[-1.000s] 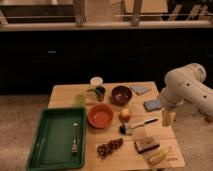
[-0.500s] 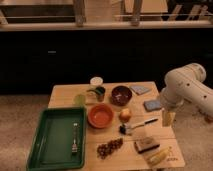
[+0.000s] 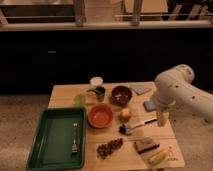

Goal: Stack bowls on top of each other

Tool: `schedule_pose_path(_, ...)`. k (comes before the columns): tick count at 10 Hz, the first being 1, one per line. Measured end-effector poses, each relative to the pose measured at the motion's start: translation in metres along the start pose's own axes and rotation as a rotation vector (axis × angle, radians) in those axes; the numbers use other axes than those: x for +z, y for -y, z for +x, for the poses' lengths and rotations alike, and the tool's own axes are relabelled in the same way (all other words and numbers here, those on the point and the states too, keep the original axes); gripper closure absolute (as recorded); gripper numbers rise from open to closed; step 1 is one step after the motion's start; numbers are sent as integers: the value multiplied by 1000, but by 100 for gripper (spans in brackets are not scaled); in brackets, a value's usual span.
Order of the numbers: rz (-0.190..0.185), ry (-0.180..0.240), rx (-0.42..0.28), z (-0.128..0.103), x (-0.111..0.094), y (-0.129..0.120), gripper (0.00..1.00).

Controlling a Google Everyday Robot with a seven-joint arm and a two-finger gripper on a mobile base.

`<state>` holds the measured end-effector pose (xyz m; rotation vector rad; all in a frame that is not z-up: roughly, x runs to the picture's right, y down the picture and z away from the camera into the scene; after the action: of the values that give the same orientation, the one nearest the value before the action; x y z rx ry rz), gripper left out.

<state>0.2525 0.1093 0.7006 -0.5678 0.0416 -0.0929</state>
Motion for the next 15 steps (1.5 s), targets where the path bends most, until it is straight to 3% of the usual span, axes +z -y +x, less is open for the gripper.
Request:
schedule_pose_path(10, 30, -66, -215, -12, 28, 37, 20)
schedule_pose_path(15, 58, -60, -169, -24, 47, 58, 20)
